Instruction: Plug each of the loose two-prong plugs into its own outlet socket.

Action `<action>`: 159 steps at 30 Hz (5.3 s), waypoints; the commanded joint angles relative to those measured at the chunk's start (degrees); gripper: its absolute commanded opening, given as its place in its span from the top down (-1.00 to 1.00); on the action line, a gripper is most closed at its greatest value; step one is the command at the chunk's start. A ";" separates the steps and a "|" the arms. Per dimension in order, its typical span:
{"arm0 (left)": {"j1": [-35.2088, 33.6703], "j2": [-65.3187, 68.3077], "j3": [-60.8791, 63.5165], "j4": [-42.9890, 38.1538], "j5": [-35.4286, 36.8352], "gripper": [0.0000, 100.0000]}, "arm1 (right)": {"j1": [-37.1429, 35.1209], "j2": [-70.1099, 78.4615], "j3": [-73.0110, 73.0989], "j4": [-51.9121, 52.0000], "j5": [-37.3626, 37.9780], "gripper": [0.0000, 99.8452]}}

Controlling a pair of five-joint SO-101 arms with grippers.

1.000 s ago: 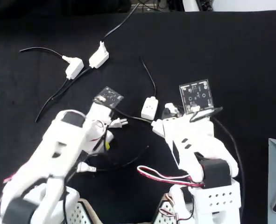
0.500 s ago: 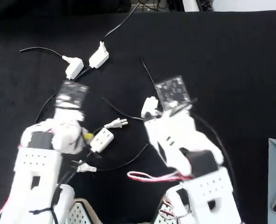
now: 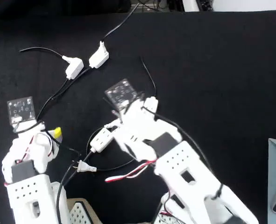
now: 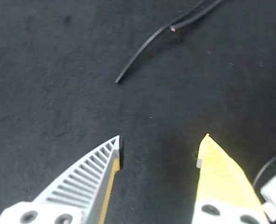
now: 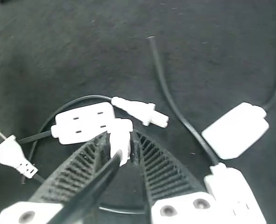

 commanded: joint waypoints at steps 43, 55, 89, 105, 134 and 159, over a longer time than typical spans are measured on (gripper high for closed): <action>-0.92 -8.44 3.74 -0.97 0.44 0.47 | -5.54 25.01 -6.81 -10.29 4.40 0.98; -0.92 -8.44 3.74 -0.97 0.44 0.47 | -5.45 25.01 -6.90 -9.85 4.40 0.98; -0.84 -8.44 3.21 -0.35 -0.62 0.45 | -5.71 23.69 -4.97 -7.12 4.04 0.83; 18.33 -7.82 -5.41 9.58 -9.49 0.34 | 1.05 -7.69 -25.27 30.33 3.96 0.82; 34.86 51.08 -22.81 -6.51 -10.37 0.34 | 16.70 -19.91 -3.38 20.40 3.96 0.87; 32.84 52.40 -32.31 -6.33 -10.20 0.86 | 16.79 -20.00 -1.19 18.81 4.40 0.87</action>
